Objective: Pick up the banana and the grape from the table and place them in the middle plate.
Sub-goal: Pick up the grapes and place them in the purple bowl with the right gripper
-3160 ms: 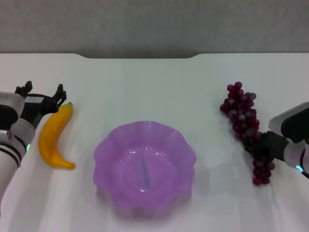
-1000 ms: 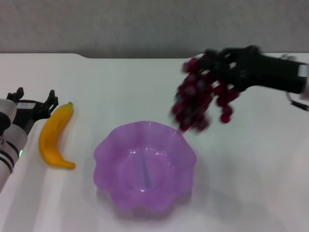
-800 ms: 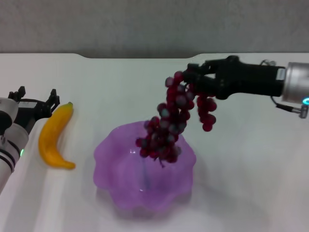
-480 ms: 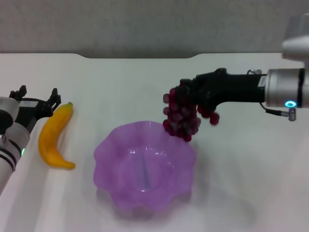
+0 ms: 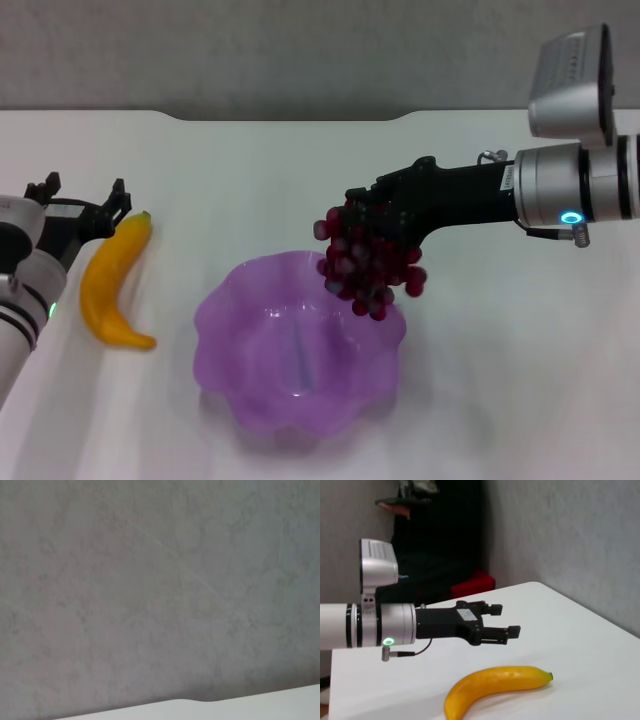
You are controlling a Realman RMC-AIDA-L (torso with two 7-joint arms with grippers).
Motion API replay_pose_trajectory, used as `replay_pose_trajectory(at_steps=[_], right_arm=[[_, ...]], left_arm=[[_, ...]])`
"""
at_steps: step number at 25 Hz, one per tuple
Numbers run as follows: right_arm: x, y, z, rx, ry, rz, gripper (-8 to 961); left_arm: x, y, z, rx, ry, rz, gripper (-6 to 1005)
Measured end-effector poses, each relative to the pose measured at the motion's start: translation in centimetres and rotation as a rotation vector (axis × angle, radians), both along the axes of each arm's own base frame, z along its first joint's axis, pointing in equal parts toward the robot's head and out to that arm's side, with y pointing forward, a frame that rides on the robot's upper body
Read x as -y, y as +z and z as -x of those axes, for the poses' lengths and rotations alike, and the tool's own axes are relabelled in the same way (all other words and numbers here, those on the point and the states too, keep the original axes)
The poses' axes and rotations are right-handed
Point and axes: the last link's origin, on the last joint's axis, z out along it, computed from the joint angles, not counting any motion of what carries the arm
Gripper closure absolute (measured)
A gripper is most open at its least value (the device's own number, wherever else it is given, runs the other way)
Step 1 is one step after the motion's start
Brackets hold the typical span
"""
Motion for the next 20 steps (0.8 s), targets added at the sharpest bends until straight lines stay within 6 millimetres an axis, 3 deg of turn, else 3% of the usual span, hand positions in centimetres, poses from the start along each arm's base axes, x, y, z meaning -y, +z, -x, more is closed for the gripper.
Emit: replay_pose_trajectory(at_steps=[20], right_arm=[[0.1,-3.0,1.0,0.121,0.044,0.056,733]], left_arm=[[-0.5,-0.2,-0.8,0.004,-0.02,0.004,139]])
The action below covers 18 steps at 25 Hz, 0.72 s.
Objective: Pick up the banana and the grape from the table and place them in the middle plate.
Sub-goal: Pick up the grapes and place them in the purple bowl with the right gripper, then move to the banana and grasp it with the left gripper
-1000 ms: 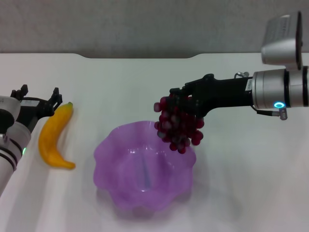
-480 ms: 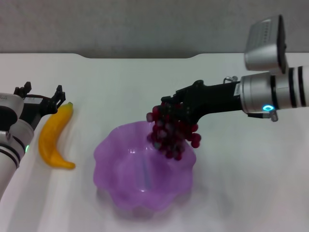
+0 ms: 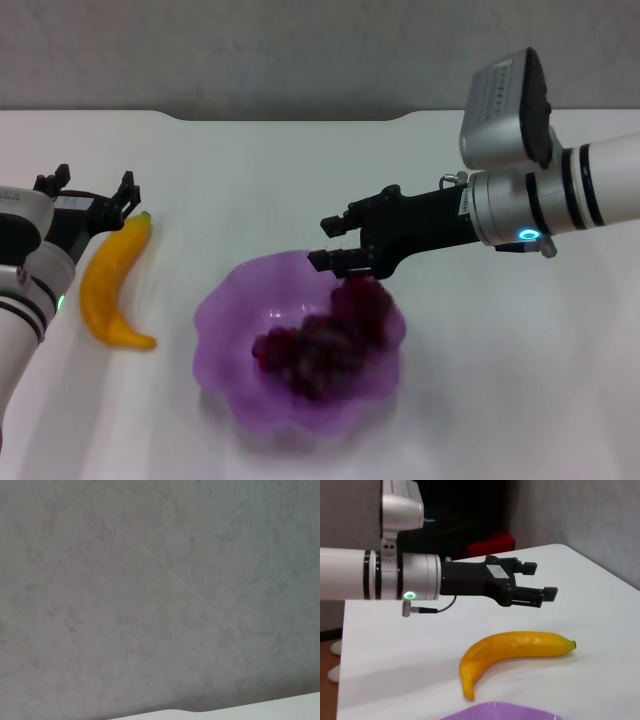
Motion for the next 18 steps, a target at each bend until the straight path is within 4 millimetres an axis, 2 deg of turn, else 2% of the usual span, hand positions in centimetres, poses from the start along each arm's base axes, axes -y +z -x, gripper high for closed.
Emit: replay_pose_trajectory(at_steps=[1,6,9,14,17,18], right_arm=[[0.0,-0.1,0.0,0.004,-0.002,-0.001,732],[-0.3,-0.7,0.0,0.03,-0.015,-0.013,518],[-0.8,-0.6,0.1,0.035,-0.018,-0.036,309],[-2.2,0.4,1.0,0.032,-0.046,-0.094,175],[-3.0,1.6,1.3,0.025,-0.053,-0.143,261],[-3.4,2.9,1.3,0.007,-0.042,-0.193,290]], left_arm=[[0.0,0.0,0.0,0.0,0.0,0.0,139],[0.0,0.0,0.0,0.002,0.0,0.0,139],[0.0,0.0,0.0,0.003,-0.001,-0.001,139],[0.0,0.1,0.0,0.003,0.0,-0.001,139],[0.1,0.1,0.2,0.002,0.004,-0.002,139],[0.2,0.1,0.3,0.001,0.005,-0.004,139]])
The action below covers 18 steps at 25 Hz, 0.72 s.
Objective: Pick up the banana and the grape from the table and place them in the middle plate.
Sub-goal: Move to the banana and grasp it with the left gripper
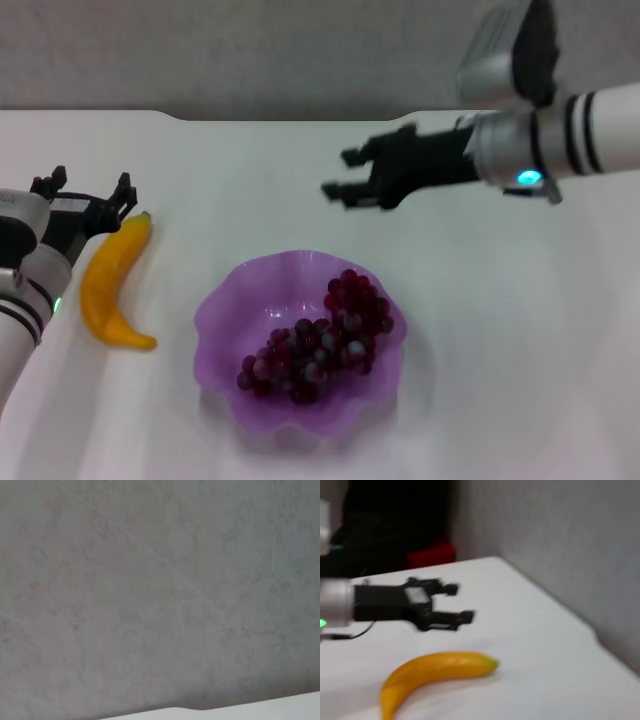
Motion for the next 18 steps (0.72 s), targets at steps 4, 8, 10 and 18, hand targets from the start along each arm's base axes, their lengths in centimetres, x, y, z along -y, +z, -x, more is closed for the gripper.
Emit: replay_pose_trajectory(at_steps=[4,8,10,18], right_arm=[[-0.2,2.6,-0.4,-0.064,0.001,-0.095,394],[0.6,6.4,-1.6,-0.167,0.005,-0.228,487],[1.3,8.2,-2.5,-0.226,0.005,-0.299,533],[5.5,14.0,-6.9,-0.56,0.095,-0.647,804]], left_arm=[[0.1,0.0,0.1,-0.001,0.0,-0.002,139],[0.2,-0.2,0.0,-0.009,-0.009,0.009,139],[0.2,-0.3,0.0,-0.013,-0.012,0.016,139],[0.5,-0.2,0.4,-0.013,-0.004,0.017,140]])
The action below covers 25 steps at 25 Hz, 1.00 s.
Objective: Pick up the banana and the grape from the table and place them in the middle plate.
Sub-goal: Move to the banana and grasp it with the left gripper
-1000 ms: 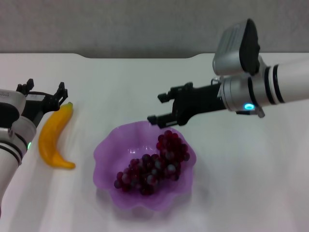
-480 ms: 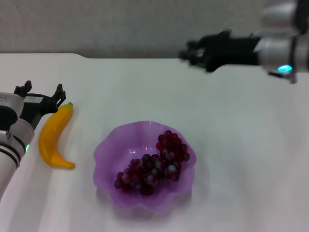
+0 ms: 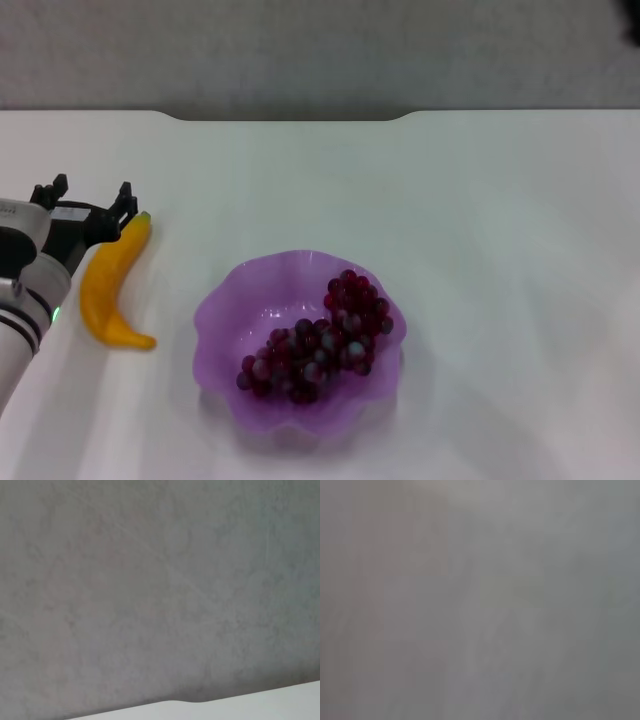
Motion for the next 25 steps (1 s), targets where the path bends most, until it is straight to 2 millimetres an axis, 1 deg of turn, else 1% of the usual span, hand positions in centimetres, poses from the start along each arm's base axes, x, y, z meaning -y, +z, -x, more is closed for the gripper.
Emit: replay_pose_trajectory(at_steps=[2,4,6,8,10,14,17,20,22,25], right_arm=[[1.3,0.9,-1.5,-0.069,0.011,-0.113,950],[2.3,0.8,-3.1,-0.11,-0.002,-0.194,950],[3.1,0.2,-5.1,-0.131,-0.045,-0.268,950],[3.5,-0.3,-6.6,-0.115,-0.089,-0.333,950],[4.0,-1.4,-8.1,-0.075,-0.152,-0.39,950],[5.2,-3.6,-10.4,-0.02,-0.268,-0.46,950],[6.6,-5.0,-11.5,-0.001,-0.324,-0.447,950],[7.5,-6.4,-12.3,0.025,-0.366,-0.413,950],[7.8,-7.2,-12.3,0.037,-0.377,-0.392,950],[8.0,-7.8,-11.9,0.034,-0.357,-0.37,950]], left_arm=[[0.0,0.0,0.0,0.002,0.0,0.0,140],[0.0,-0.1,-0.1,0.006,-0.001,0.001,140],[0.0,-0.2,-0.2,0.014,-0.001,0.003,140],[0.0,-0.3,-0.4,0.029,0.001,0.002,140],[-0.1,-0.3,-0.5,0.044,0.002,-0.001,140],[-0.2,-0.6,-0.9,0.059,0.001,0.006,140],[-0.3,-1.3,-1.0,0.078,0.028,0.04,140],[-0.6,-1.5,-0.4,0.1,0.096,0.061,140],[-0.6,-1.2,0.4,0.108,0.146,0.059,139],[-0.5,-0.7,1.5,0.111,0.2,0.049,139]])
